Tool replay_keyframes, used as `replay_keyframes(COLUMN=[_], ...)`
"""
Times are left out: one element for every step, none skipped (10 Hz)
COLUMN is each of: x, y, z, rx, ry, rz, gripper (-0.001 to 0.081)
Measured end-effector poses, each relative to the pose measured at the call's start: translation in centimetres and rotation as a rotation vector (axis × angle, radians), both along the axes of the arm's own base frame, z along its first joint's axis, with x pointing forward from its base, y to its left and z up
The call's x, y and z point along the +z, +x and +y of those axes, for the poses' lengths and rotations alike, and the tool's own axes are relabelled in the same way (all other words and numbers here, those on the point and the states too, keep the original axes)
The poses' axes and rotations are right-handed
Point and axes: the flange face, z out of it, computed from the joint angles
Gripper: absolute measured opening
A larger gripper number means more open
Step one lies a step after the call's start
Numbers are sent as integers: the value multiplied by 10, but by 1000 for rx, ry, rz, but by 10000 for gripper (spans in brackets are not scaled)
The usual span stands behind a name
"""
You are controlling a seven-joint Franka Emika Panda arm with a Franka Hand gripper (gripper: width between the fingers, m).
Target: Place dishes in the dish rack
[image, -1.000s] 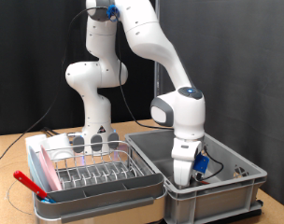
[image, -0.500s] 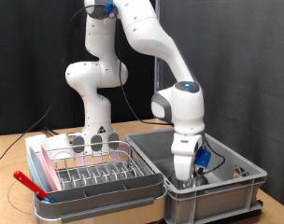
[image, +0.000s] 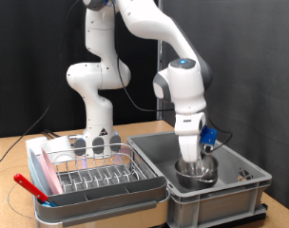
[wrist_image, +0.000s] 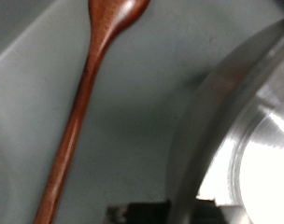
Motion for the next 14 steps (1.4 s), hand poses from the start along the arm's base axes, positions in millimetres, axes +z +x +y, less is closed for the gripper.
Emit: replay_keyframes(x=[15, 30, 45, 59, 70, 67, 63, 61, 61, 63, 68, 75, 85, 94], y=[-1, -2, -3, -6, -10, -10, -12, -16, -20, -24, -28, -31, -33, -36], z=[-2, -3, -5, -7, -10, -10, -9, -10, -14, -19, -28, -40, -54, -66], rx=[9, 10, 12, 11, 11, 11, 40, 89, 131, 162, 189, 224, 261, 295], ry=[12, 18, 23, 31, 35, 35, 43, 70, 93, 108, 118, 119, 107, 82], rz=[-13, -21, -27, -20, -2, 4, 26, 63, 104, 143, 170, 176, 161, 138], gripper=[9, 9, 9, 9, 9, 9, 9, 9, 9, 9, 9, 9, 9, 9])
